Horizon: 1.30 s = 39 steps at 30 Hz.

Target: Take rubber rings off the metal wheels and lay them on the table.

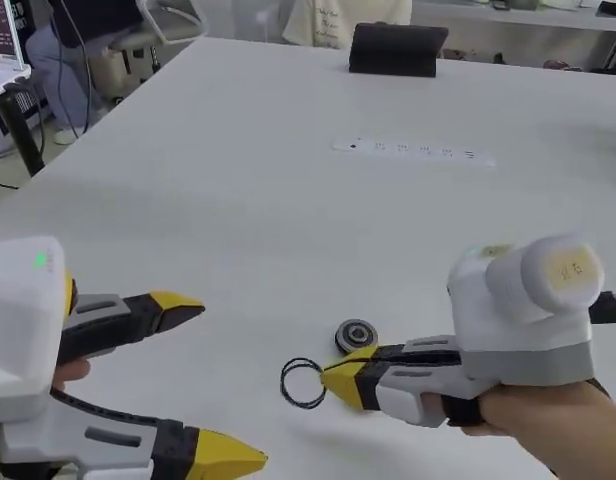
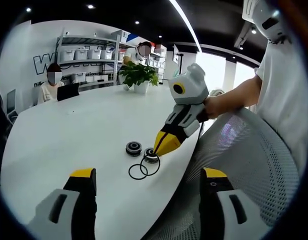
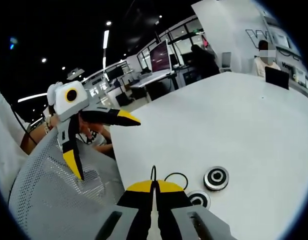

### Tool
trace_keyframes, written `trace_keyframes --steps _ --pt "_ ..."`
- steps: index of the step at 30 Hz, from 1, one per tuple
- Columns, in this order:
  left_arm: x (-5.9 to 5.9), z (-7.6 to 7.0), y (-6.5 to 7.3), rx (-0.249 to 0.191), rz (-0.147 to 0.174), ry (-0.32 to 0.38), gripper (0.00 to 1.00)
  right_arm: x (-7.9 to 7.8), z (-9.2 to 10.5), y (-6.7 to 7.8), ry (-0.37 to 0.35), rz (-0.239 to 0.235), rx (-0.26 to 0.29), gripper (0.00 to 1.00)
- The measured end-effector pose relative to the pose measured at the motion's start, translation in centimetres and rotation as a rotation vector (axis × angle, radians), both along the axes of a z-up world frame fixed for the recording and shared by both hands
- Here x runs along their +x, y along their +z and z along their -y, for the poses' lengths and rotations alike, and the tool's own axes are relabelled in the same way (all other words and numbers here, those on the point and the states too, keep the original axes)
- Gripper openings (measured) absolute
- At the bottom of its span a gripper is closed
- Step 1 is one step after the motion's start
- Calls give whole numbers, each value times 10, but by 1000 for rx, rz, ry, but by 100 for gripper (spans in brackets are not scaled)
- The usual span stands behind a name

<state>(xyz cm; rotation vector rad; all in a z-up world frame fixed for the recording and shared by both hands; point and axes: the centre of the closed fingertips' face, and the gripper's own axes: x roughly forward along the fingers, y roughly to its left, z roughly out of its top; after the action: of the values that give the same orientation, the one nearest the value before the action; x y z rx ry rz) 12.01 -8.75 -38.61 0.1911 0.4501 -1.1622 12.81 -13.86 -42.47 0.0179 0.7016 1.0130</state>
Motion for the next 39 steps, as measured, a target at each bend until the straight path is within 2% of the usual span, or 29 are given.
trace_keyframes --steps 10,19,27,39 --pt "0 1 2 -16 -2 -4 83 -1 -2 -10 11 -6 -37 0" --pt "-1 2 1 -10 1 -13 83 7 2 -14 -3 -4 -67 0" --pt "0 1 3 -18 5 -7 83 13 3 -13 -8 -12 -62 0" --pt "-2 1 2 -13 1 -14 82 19 3 -21 -9 -28 -86 0"
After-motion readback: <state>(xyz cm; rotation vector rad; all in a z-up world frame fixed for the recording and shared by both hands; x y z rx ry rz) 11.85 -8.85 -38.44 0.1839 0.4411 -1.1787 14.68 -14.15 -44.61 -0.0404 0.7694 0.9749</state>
